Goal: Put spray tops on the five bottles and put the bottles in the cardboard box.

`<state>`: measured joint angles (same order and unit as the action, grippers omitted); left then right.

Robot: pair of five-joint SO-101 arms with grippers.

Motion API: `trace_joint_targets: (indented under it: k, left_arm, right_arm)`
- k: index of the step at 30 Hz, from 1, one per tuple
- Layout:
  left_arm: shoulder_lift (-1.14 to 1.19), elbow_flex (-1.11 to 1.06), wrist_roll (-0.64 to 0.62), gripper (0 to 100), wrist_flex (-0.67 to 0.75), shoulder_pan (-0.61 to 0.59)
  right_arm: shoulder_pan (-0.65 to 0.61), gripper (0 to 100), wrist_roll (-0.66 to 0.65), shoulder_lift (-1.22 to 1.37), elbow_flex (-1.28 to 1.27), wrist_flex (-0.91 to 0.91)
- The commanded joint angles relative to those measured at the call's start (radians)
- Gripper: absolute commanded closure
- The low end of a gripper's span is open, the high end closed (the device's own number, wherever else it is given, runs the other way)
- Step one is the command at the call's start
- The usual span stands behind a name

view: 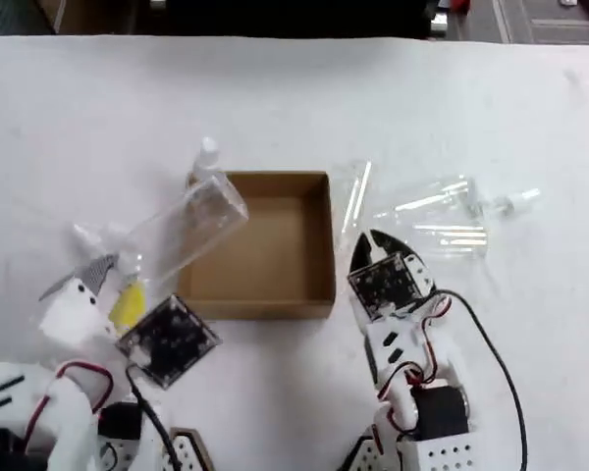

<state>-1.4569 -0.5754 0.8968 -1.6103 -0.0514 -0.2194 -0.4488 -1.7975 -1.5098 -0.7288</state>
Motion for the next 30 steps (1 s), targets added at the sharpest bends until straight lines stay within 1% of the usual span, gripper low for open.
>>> trace_joint_targets:
  k: [1, 3, 4, 7, 9, 12, 17, 22, 26, 27, 30]
  left_arm:
    - [-0.216, -0.075, 0.023, 97, 0.068, -0.008]
    - [-0.318, -0.126, 0.074, 98, 0.068, -0.031]
    - [-0.361, -0.155, 0.080, 98, 0.078, -0.038]
    - [-0.381, -0.212, 0.080, 98, 0.084, -0.074]
    - [-0.367, -0.230, 0.054, 98, 0.086, -0.102]
    - [-0.367, -0.232, -0.021, 98, 0.106, -0.102]
    - [-0.367, -0.232, -0.029, 98, 0.158, -0.102]
    - [-0.367, -0.224, -0.023, 98, 0.157, -0.102]
    - [-0.367, -0.157, -0.021, 98, 0.155, -0.102]
    - [-0.367, -0.135, -0.012, 98, 0.152, -0.102]
    - [-0.367, -0.091, 0.072, 98, 0.132, -0.104]
  right_arm:
    - [0.008, 98.1, -0.003, -0.007, -0.046, 0.074]
    - [0.021, 98.1, -0.009, -0.007, -0.109, 0.150]
    - [0.021, 98.1, -0.011, -0.007, -0.138, 0.191]
    - [-0.005, 98.1, -0.011, -0.004, -0.181, 0.257]
    - [-0.010, 98.1, -0.011, -0.005, -0.181, 0.245]
    - [-0.012, 98.1, -0.011, -0.005, -0.181, 0.245]
    - [-0.012, 98.1, -0.011, -0.004, -0.181, 0.239]
    - [-0.012, 98.1, -0.011, -0.004, -0.181, 0.239]
    - [-0.012, 98.1, -0.011, -0.002, -0.181, 0.237]
    - [-0.012, 98.1, -0.011, -0.002, -0.181, 0.237]
    - [-0.012, 98.1, -0.011, -0.002, -0.181, 0.237]
